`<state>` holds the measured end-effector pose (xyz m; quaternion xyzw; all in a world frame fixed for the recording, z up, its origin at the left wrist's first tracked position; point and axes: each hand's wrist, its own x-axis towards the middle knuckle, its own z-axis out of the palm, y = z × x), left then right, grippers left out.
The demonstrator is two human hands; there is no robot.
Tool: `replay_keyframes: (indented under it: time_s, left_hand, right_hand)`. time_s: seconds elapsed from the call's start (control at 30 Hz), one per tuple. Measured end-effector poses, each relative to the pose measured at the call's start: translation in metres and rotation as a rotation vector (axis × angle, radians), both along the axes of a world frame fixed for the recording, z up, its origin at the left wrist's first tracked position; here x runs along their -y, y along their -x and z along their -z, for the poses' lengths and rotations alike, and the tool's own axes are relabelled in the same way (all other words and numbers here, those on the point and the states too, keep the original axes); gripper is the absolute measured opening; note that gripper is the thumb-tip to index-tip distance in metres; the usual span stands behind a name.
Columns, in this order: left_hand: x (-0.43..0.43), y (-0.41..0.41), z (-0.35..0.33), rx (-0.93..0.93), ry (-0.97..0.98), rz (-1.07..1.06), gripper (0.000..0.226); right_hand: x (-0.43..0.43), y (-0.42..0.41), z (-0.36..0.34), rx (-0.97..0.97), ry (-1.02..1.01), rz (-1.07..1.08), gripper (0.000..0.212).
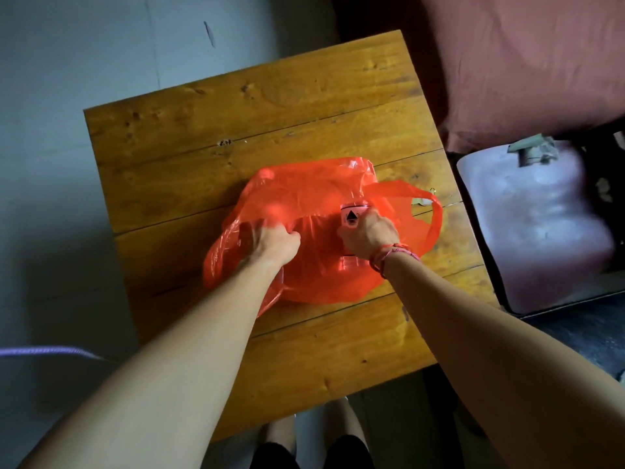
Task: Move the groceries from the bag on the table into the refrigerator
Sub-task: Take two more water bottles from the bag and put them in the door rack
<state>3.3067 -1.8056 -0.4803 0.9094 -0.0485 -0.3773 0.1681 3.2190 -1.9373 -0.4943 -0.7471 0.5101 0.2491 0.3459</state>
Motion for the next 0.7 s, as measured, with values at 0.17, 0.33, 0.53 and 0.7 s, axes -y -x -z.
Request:
replay_keyframes:
  time_s: [0.17, 0.33, 0.53, 0.7]
  left_hand:
    - [-0.003, -0.004, 0.018, 0.021, -0.053, 0.017, 0.023]
    - [-0.007, -0.007, 0.034, -0.057, -0.051, -0.095, 0.037]
    - [0.000, -0.010, 0.021, -0.179, 0.131, -0.364, 0.053]
    - [0.004, -0.009, 0.006, -0.181, 0.237, -0.368, 0.049]
  right_hand:
    - [0.005, -0.005, 0.022, -0.016, 0.046, 0.056, 0.077]
    - [0.010, -0.004, 0.030, -0.027, 0.070, 0.033, 0.066]
    - [0.006, -0.003, 0.020, 0.052, 0.025, 0.077, 0.070]
    - [-0.002, -0.004, 0.006, 0.105, -0.006, 0.111, 0.067]
